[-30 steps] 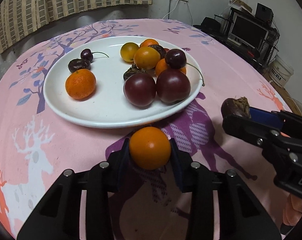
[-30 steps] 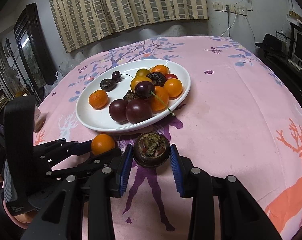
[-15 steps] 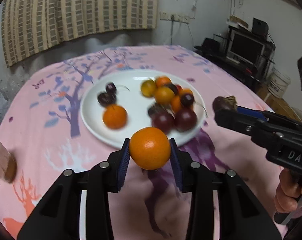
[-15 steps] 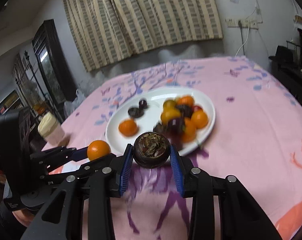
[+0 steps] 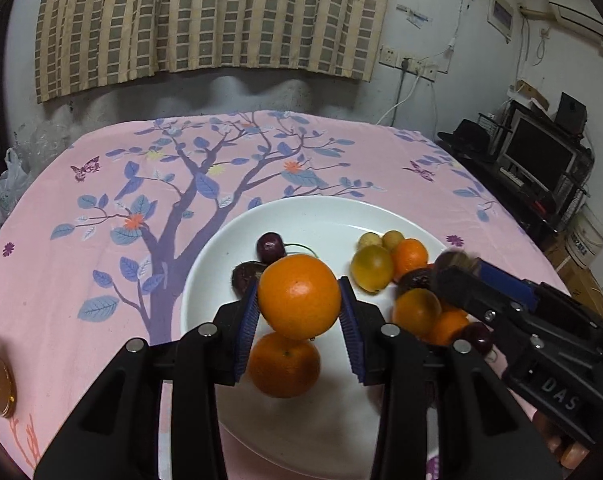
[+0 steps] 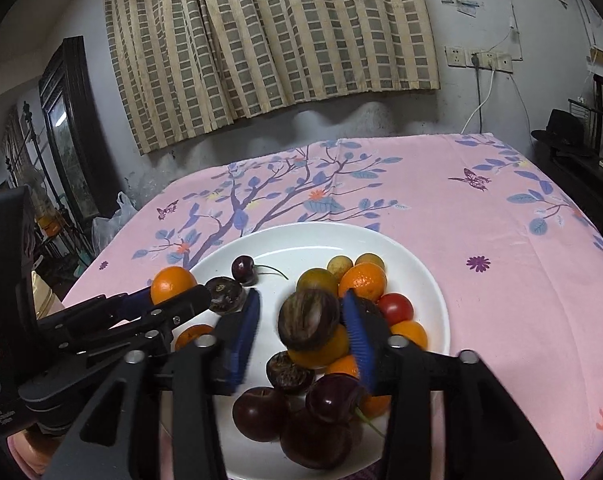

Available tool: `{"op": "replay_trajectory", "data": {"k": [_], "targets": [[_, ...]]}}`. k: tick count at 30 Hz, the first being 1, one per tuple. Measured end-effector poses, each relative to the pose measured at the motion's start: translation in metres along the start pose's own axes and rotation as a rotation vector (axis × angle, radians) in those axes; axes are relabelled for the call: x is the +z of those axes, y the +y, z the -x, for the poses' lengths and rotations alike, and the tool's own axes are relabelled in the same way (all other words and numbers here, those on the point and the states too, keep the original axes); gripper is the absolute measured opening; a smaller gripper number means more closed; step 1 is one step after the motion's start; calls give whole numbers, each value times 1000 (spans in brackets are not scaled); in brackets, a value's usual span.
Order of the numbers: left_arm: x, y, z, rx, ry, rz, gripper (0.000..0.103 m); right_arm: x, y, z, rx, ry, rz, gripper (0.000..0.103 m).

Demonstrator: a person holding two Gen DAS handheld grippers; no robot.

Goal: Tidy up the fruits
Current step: 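Carry the mangosteen and orange onto the white plate and release both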

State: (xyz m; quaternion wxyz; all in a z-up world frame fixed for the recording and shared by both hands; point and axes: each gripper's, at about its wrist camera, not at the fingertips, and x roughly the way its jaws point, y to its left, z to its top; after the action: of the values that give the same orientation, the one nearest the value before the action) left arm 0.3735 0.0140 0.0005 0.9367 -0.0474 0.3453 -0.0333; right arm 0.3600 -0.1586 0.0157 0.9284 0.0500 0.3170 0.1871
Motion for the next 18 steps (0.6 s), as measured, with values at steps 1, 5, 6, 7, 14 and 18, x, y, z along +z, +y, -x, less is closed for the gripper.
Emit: {"op": "replay_trajectory", "data": {"k": [1,5,6,7,14,18], "targets": [[-1,0,2,13,-7,-3,57,-1,1,3,1,-7,5,51],[-3,2,27,89,-90,-12,90,-4,8,24,11,-35,39,63],[-4,2,34,91,-97,-17,90,-6,10,32,15,-44,46,68],[-6,2,42,88,-105,-24,92,-9,12,38,17,-48,51,69],[-38,1,94,110,-108,-68,98,-51,27,88,-25,-50,149,97],[-68,4,119,92,-87,-69,98,-83,25,108,-45,-3,140,98]]}}
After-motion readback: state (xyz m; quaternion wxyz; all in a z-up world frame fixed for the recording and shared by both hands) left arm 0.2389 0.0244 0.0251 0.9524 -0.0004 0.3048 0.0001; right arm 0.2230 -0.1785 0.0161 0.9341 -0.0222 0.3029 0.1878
